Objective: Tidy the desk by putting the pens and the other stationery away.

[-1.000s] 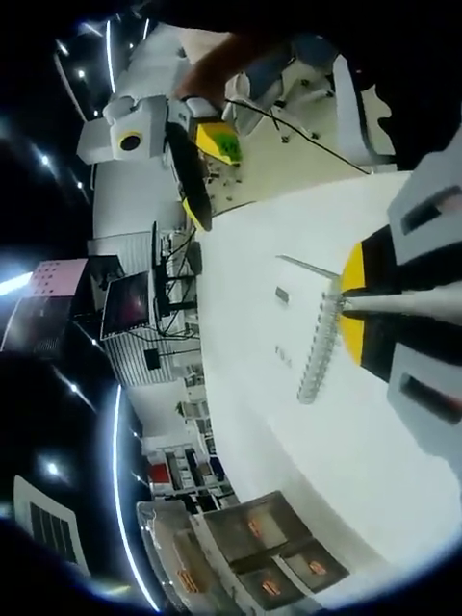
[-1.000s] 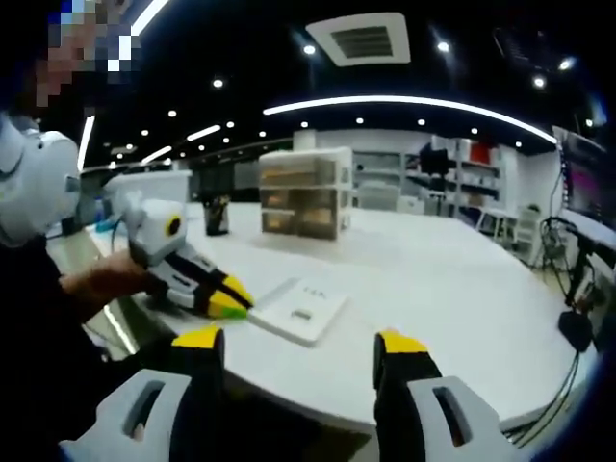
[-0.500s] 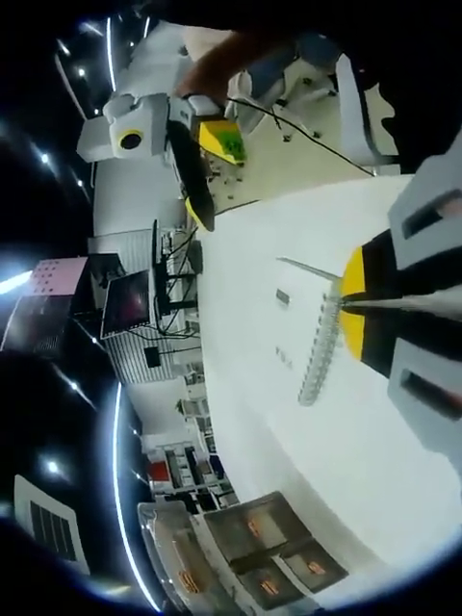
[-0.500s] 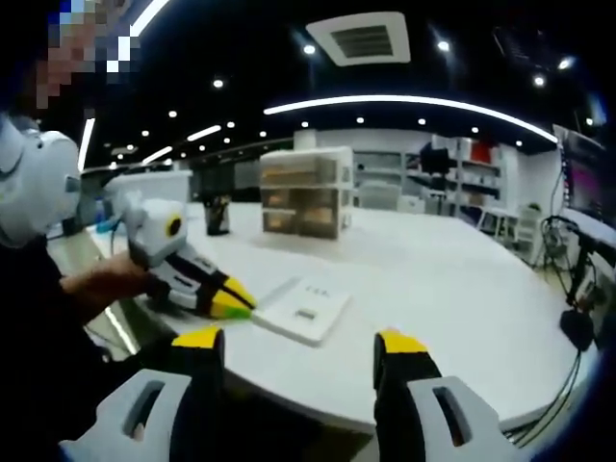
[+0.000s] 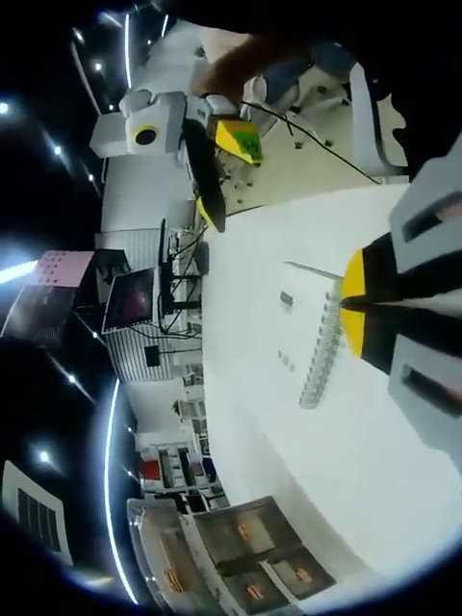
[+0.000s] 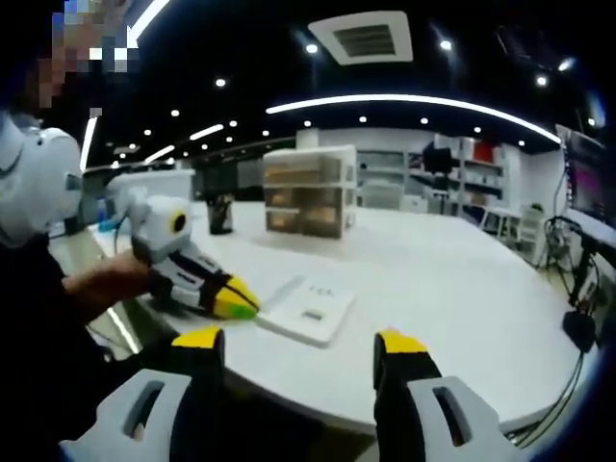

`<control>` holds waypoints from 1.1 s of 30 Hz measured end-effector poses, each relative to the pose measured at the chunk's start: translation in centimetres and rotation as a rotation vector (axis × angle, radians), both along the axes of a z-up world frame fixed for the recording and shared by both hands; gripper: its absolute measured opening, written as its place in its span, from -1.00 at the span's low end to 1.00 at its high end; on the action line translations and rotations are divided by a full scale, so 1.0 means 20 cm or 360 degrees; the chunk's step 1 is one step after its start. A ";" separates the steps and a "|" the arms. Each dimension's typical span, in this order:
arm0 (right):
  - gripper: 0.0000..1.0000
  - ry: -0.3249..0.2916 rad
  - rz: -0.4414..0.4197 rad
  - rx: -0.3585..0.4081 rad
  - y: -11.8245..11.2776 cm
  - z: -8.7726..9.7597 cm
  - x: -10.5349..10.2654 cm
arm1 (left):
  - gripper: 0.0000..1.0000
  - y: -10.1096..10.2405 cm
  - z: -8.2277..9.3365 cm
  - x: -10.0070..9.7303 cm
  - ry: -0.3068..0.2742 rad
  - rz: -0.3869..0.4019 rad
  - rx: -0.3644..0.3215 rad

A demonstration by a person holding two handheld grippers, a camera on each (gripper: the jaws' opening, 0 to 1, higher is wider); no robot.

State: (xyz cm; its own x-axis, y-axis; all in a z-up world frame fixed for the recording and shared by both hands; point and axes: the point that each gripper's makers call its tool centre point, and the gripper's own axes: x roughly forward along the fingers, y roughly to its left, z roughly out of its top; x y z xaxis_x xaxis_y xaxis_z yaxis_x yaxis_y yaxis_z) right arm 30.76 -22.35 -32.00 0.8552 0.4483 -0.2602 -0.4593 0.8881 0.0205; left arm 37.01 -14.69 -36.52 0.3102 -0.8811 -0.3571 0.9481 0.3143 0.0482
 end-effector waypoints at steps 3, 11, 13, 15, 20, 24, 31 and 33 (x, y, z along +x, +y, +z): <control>0.18 0.0001 0.0008 0.0001 0.01 0.00 0.00 | -0.98 0.00 0.00 0.00 0.0003 -0.0003 0.0005; 0.18 0.0002 0.0023 -0.0021 0.03 -0.01 0.01 | -0.98 0.01 0.02 0.00 0.0002 -0.0009 0.0016; 0.18 0.0001 0.0034 -0.0039 0.04 -0.01 0.01 | -0.98 0.02 0.03 0.01 0.0004 -0.0003 0.0013; 0.18 -0.0003 0.0046 -0.0059 0.06 -0.01 0.02 | -0.99 0.02 0.06 0.01 0.0002 0.0002 0.0007; 0.18 -0.0036 0.0085 -0.0144 0.11 -0.01 0.03 | -0.99 0.03 0.09 0.01 -0.0018 0.0007 0.0009; 0.18 -0.0060 0.0108 -0.0217 0.14 -0.01 0.04 | -0.99 0.03 0.12 0.01 -0.0025 0.0008 0.0000; 0.18 -0.0093 0.0118 -0.0283 0.16 0.00 0.06 | -0.99 0.03 0.17 0.01 -0.0075 0.0007 0.0004; 0.18 -0.0105 0.0115 -0.0321 0.17 -0.01 0.06 | -0.99 0.03 0.19 0.01 -0.0084 0.0008 0.0011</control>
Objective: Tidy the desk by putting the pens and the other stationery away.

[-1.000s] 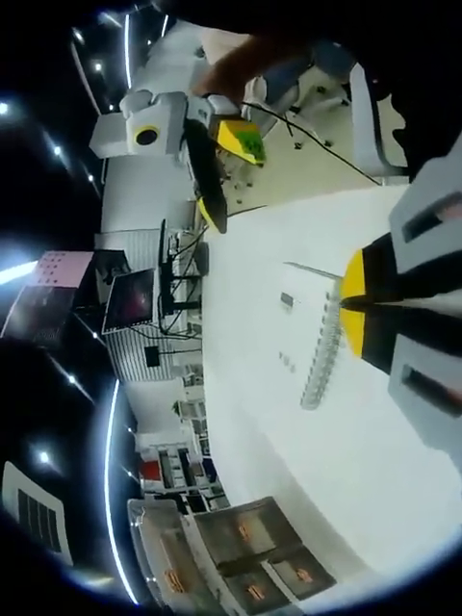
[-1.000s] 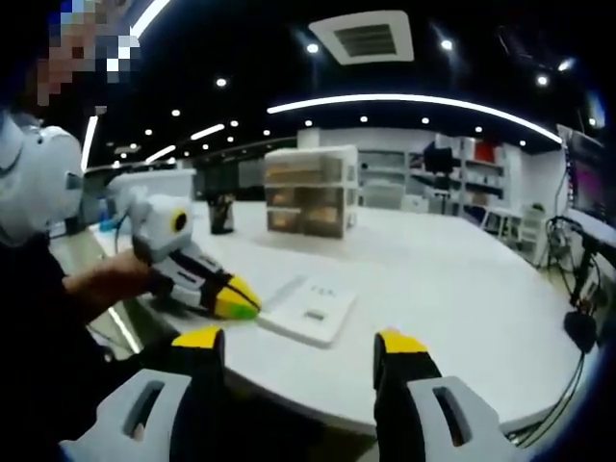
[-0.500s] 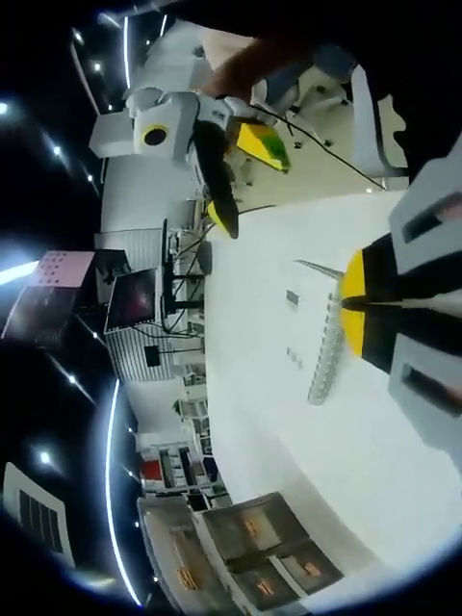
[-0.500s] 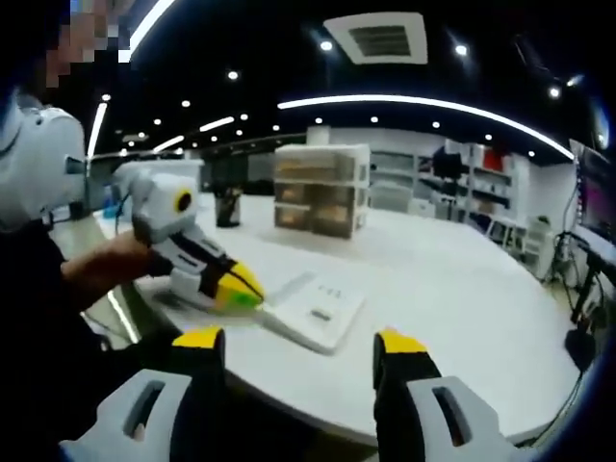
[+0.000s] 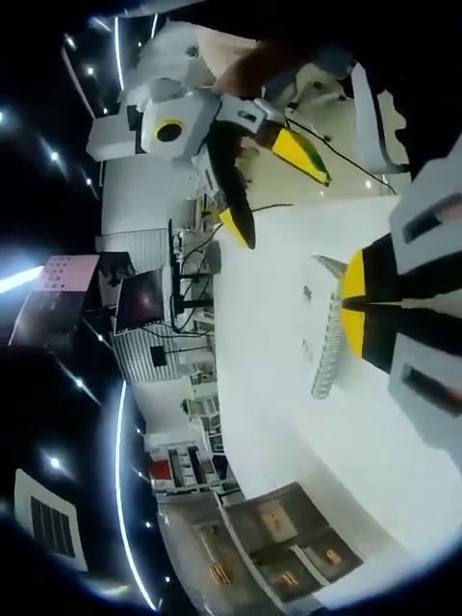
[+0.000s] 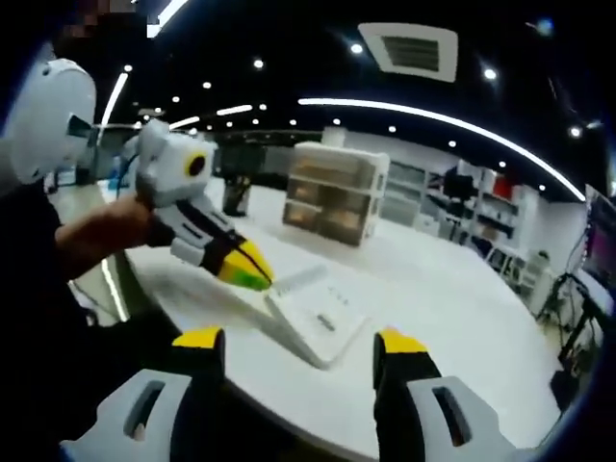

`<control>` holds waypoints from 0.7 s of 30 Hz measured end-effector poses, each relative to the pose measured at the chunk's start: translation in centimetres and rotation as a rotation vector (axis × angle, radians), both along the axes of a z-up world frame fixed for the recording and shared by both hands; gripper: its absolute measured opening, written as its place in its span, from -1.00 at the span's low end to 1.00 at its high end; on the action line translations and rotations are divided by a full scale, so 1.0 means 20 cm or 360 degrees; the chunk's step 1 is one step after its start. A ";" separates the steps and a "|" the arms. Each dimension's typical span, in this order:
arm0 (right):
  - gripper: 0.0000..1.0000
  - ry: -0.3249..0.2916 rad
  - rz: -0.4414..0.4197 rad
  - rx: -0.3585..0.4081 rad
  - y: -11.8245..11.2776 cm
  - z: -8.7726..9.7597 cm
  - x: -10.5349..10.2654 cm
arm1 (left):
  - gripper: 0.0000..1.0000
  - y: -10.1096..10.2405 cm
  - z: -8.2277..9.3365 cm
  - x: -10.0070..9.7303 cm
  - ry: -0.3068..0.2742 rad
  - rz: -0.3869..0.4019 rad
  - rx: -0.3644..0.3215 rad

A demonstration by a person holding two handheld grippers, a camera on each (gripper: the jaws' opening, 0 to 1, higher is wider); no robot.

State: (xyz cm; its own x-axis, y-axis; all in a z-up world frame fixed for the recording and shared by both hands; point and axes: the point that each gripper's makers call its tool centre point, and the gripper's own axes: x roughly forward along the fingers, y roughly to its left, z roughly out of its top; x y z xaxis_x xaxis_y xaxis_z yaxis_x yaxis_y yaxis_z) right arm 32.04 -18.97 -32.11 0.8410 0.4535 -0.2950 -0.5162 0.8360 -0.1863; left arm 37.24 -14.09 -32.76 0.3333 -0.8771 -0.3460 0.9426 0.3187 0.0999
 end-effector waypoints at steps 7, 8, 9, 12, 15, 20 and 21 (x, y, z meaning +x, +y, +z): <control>0.16 -0.0050 -0.0007 -0.0133 0.03 -0.01 0.04 | -0.99 -0.01 0.03 -0.02 -0.0039 -0.0015 0.0005; 0.16 -0.0062 -0.0010 -0.0152 0.03 -0.01 0.04 | -0.99 -0.02 0.04 -0.02 -0.0045 -0.0018 0.0008; 0.16 -0.0071 -0.0013 -0.0172 0.04 -0.01 0.05 | -0.99 -0.02 0.04 -0.02 -0.0052 -0.0020 0.0011; 0.15 -0.0091 -0.0025 -0.0234 0.04 -0.03 0.07 | -0.99 -0.01 0.04 -0.01 -0.0083 -0.0032 0.0029; 0.13 -0.0119 -0.0040 -0.0307 0.05 -0.04 0.09 | -0.99 -0.02 0.05 -0.02 -0.0088 -0.0039 0.0036; 0.13 -0.0203 -0.0076 -0.0452 0.06 -0.05 0.12 | -0.99 -0.01 0.05 -0.01 -0.0089 -0.0040 0.0036; 0.14 -0.0222 -0.0079 -0.0473 0.06 -0.05 0.13 | -0.99 -0.01 0.05 -0.01 -0.0091 -0.0041 0.0036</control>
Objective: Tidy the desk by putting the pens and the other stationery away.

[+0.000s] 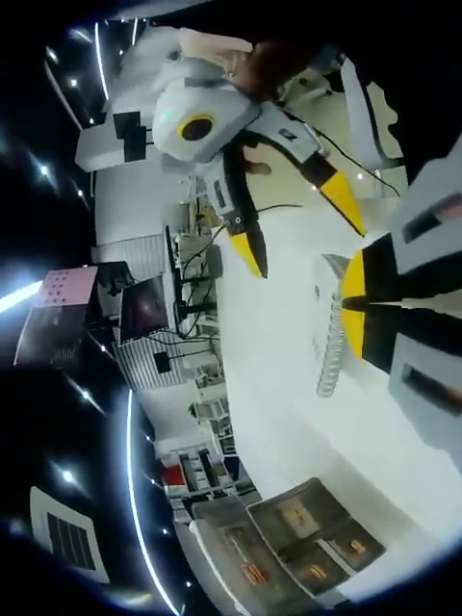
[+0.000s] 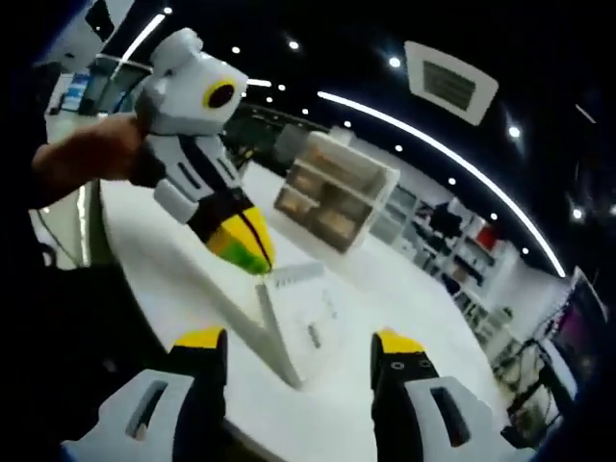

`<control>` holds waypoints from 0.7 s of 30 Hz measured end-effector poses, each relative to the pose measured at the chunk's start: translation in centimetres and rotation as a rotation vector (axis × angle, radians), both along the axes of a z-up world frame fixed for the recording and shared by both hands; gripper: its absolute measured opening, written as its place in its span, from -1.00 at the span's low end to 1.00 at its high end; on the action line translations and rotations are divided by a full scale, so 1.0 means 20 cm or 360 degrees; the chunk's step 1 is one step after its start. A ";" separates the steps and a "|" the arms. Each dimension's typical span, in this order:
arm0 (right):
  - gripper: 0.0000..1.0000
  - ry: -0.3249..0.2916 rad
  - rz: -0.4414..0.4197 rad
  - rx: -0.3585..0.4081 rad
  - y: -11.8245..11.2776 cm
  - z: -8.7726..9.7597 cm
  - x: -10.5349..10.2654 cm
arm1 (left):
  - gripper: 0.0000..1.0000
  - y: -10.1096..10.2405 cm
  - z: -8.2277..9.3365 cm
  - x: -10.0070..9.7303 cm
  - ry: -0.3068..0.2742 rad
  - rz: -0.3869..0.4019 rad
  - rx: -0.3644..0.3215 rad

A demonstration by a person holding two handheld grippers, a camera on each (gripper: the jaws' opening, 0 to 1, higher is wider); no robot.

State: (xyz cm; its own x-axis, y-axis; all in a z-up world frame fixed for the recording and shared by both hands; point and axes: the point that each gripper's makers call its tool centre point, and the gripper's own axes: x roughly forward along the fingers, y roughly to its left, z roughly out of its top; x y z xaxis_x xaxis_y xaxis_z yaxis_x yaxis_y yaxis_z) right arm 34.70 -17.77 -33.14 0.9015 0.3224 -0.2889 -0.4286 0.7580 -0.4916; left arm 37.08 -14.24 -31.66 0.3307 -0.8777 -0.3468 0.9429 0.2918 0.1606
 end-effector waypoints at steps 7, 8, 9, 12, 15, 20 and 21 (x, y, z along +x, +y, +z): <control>0.04 -0.0091 -0.0025 -0.0154 0.01 -0.03 0.05 | -0.99 0.00 0.01 0.00 -0.0013 -0.0001 0.0009; 0.03 -0.0098 -0.0029 -0.0164 0.01 -0.03 0.05 | -0.99 0.00 0.01 0.00 -0.0014 -0.0002 0.0009; 0.01 -0.0105 -0.0031 -0.0171 0.01 -0.04 0.06 | -0.99 0.00 0.02 0.00 -0.0014 -0.0004 0.0009; -0.04 -0.0122 -0.0035 -0.0184 0.01 -0.05 0.07 | -0.99 -0.01 0.02 0.00 -0.0017 -0.0009 0.0009; -0.08 -0.0137 -0.0042 -0.0214 0.01 -0.07 0.08 | -0.99 -0.01 0.02 0.00 -0.0021 -0.0015 0.0013; -0.23 -0.0170 -0.0019 -0.0250 0.02 -0.08 0.10 | -0.99 -0.01 0.03 0.00 -0.0025 -0.0019 0.0017; -0.27 -0.0178 -0.0022 -0.0270 0.01 -0.08 0.10 | -0.99 -0.01 0.03 0.00 -0.0025 -0.0019 0.0018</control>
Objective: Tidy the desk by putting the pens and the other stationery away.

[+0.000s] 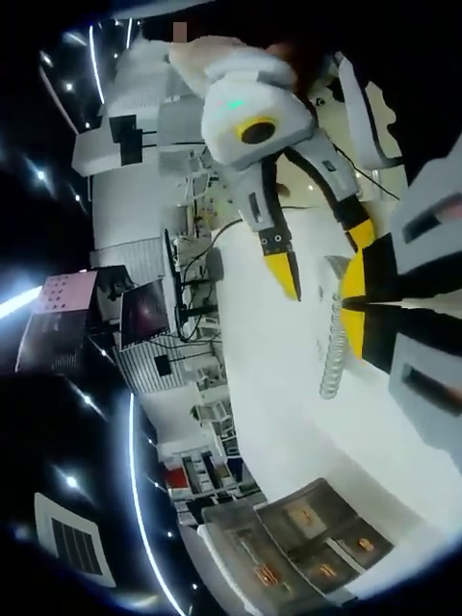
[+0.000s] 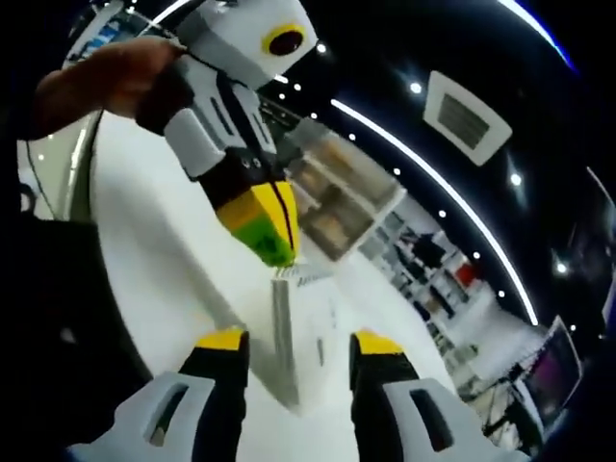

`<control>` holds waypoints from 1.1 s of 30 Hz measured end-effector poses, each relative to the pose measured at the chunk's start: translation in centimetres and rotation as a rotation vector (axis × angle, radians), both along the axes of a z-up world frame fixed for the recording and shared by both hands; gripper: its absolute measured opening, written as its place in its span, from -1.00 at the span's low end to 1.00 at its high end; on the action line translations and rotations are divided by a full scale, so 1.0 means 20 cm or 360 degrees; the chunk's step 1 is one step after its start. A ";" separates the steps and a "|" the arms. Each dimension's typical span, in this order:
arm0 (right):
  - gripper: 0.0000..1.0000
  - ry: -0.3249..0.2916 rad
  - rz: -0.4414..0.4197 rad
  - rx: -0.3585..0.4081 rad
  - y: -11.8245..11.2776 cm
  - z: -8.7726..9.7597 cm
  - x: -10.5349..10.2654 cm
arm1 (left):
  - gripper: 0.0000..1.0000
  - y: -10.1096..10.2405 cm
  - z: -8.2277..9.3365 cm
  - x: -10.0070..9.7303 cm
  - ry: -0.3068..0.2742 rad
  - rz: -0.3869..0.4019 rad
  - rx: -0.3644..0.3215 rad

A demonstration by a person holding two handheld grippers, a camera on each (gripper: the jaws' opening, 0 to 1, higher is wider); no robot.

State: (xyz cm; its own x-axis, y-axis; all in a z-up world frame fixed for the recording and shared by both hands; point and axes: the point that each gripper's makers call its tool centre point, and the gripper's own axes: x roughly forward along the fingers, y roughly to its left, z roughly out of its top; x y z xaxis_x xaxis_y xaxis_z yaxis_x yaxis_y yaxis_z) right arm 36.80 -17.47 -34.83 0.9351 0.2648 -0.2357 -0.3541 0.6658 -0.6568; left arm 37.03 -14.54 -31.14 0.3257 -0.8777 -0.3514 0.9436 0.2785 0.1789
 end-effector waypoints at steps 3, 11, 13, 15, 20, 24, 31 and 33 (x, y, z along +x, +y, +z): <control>-0.35 -0.0016 -0.0007 -0.0028 -0.01 -0.01 0.02 | -0.99 0.00 0.00 -0.01 -0.0001 -0.0004 -0.0002; -0.51 -0.0068 -0.0029 -0.0155 -0.01 -0.02 0.05 | -0.99 0.01 0.02 -0.01 -0.0004 -0.0009 -0.0012; -0.58 -0.0088 -0.0018 -0.0205 0.00 -0.02 0.06 | -0.99 0.02 0.02 -0.01 0.0001 -0.0010 -0.0018; -0.68 -0.0097 -0.0010 -0.0259 0.01 -0.03 0.07 | -0.99 0.02 0.02 -0.01 0.0014 -0.0013 -0.0028; -0.80 -0.0163 0.0010 -0.0270 0.01 0.00 0.07 | -0.98 0.03 0.02 -0.01 0.0032 -0.0009 -0.0044; -0.87 -0.0228 0.0013 -0.0404 0.01 0.01 0.07 | -0.97 0.03 0.02 -0.01 0.0051 -0.0005 -0.0089; -0.89 -0.0258 0.0011 -0.0417 0.00 0.03 0.08 | -0.92 0.03 0.07 -0.02 -0.0021 -0.0044 -0.0246; -0.89 -0.0264 0.0011 -0.0417 -0.01 0.04 0.08 | -0.74 0.05 0.08 -0.01 -0.0071 -0.0038 -0.0258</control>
State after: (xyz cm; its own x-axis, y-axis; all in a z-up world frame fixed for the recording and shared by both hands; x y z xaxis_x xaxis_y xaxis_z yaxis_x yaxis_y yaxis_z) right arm 38.35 -17.59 -34.07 0.9648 0.2217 -0.1411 -0.2317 0.4641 -0.8549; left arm 36.77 -13.56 -29.54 0.3163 -0.9294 -0.1901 0.9424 0.2848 0.1756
